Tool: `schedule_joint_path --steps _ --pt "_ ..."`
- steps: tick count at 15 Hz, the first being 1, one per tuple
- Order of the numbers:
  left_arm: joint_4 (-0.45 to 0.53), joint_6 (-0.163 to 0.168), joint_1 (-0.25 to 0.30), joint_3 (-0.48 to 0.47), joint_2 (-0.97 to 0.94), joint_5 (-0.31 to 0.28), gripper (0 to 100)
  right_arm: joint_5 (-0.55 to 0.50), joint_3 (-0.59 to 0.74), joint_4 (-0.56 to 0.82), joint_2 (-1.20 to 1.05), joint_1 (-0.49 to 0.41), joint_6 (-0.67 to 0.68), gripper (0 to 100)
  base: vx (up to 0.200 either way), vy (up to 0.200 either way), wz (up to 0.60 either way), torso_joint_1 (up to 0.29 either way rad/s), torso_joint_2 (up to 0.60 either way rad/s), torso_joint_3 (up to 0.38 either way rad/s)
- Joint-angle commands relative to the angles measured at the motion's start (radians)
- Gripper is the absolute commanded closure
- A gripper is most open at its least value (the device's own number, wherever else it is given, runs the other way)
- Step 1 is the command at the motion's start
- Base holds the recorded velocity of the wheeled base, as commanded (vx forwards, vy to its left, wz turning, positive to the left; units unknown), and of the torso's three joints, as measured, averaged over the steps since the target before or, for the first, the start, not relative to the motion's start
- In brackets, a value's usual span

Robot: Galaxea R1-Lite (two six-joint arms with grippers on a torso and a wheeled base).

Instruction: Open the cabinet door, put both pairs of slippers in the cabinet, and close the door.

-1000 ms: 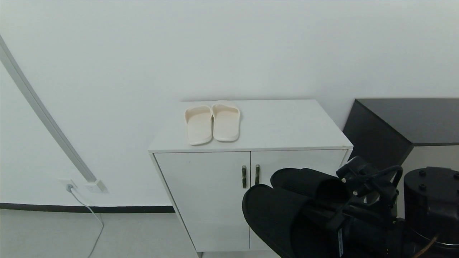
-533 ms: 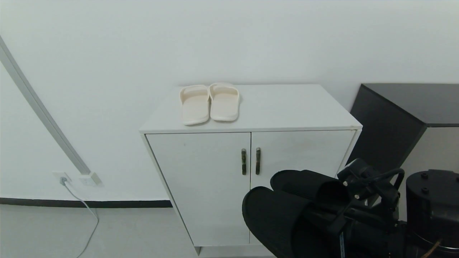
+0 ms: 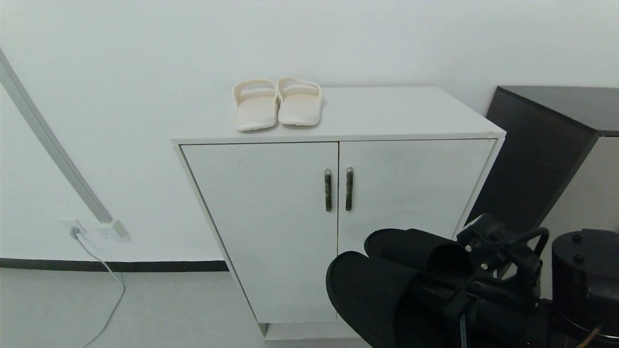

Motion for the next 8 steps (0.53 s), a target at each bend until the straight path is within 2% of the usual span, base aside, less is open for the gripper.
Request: schedule_joint_path --steps 1,8 --pt "0.0 0.0 0.0 0.0 0.001 -0.001 0 0.0 0.001 0.001 0.0 0.001 0.0 100 0.0 0.0 0.0 -0.154 0.48 0.315" --pt "0.0 0.001 0.0 0.0 0.001 -0.005 0 0.0 0.012 -0.001 0.001 0.0 0.0 100 0.0 0.0 0.0 -0.106 0.46 0.346"
